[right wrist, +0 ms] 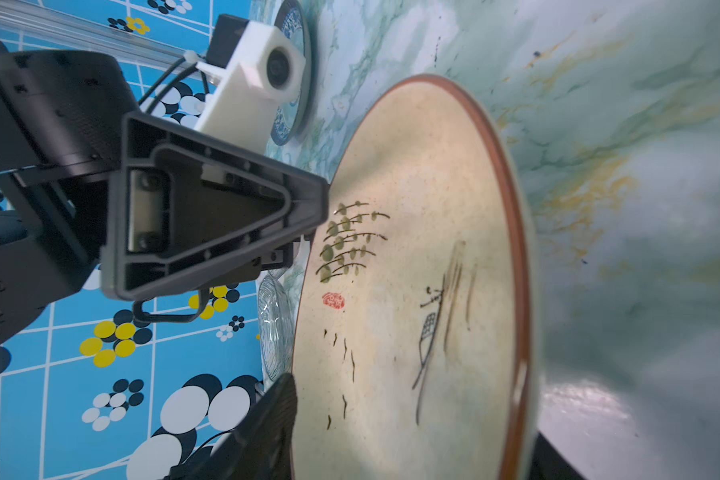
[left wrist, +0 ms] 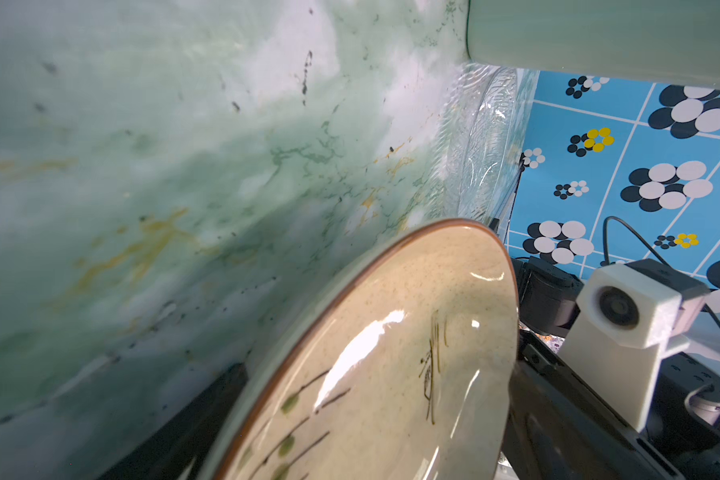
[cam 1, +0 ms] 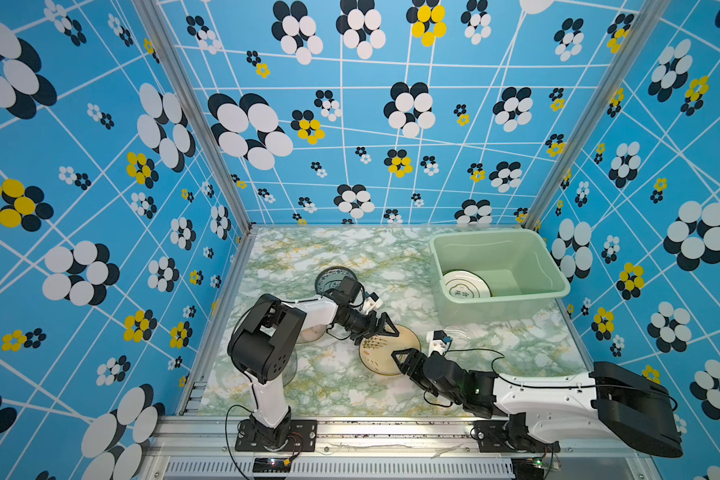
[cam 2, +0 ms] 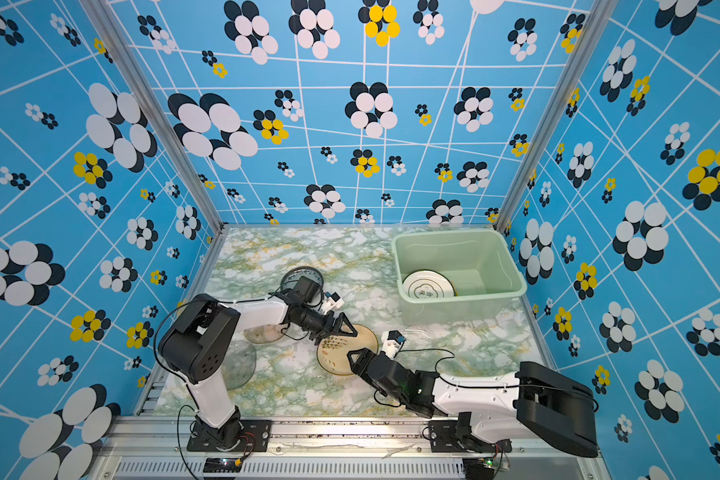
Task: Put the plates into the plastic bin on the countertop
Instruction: 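Tilt the beige plate up with the left gripper while the right grips its raised edge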
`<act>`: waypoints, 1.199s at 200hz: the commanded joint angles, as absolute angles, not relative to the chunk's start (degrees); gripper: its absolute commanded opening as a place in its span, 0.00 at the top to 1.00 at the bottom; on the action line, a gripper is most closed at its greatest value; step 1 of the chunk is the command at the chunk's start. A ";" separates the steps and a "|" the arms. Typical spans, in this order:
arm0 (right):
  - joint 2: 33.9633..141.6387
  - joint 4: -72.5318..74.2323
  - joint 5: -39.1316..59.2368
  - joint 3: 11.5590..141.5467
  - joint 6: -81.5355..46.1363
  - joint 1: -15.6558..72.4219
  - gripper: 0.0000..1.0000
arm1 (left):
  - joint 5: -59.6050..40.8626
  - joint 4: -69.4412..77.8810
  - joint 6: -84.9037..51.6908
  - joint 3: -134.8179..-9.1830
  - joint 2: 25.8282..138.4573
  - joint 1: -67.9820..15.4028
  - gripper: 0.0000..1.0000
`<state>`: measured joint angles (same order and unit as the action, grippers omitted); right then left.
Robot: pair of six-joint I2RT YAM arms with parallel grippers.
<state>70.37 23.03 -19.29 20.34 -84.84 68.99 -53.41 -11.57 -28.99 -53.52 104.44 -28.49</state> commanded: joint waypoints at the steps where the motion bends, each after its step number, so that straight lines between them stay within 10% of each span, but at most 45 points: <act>1: 70.39 29.44 -21.02 23.07 -83.40 69.37 0.33 | -52.25 -15.75 -29.29 -51.50 105.55 -28.74 0.01; 240: 75.57 31.64 -28.28 21.05 -90.83 69.32 0.60 | -52.54 -16.69 -29.81 -49.58 101.01 -26.98 0.01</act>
